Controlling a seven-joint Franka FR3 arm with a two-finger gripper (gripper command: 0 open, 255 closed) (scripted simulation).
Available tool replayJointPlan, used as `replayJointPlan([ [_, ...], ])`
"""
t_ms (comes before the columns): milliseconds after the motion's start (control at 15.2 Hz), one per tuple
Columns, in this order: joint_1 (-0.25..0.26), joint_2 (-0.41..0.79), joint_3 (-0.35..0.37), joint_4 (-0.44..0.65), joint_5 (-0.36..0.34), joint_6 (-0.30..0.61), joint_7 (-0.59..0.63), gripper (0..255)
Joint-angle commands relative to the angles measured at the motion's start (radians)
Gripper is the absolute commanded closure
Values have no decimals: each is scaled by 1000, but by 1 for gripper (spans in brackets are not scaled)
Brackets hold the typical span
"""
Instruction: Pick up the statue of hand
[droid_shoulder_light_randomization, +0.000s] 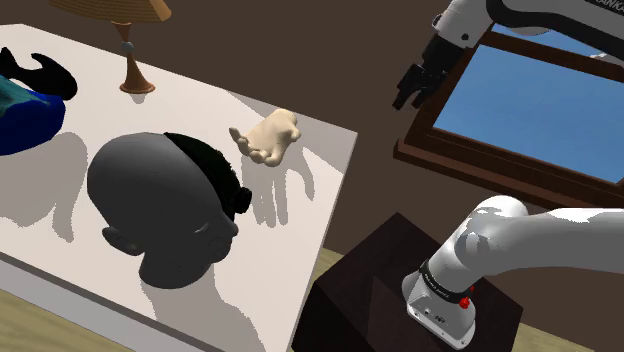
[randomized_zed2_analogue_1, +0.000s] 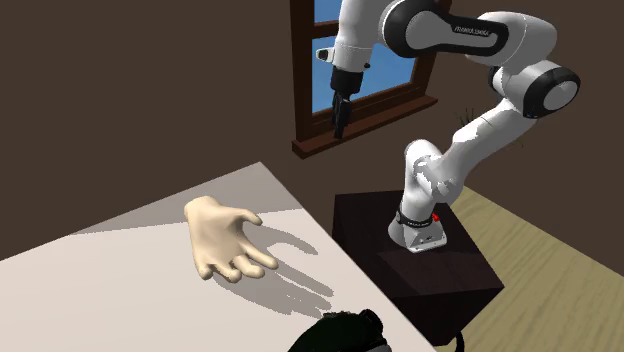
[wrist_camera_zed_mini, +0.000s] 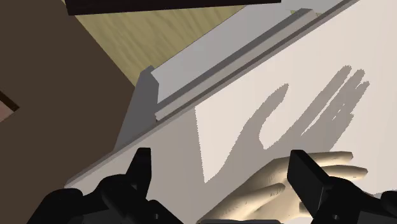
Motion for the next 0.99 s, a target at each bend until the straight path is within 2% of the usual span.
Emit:
replayJointPlan([
  [0, 0, 0, 0, 0, 0, 0, 0, 0],
  [462, 2, 277, 64, 102, 42, 91, 115, 0],
  [924, 4, 569, 110, 264, 62, 141, 224, 0],
])
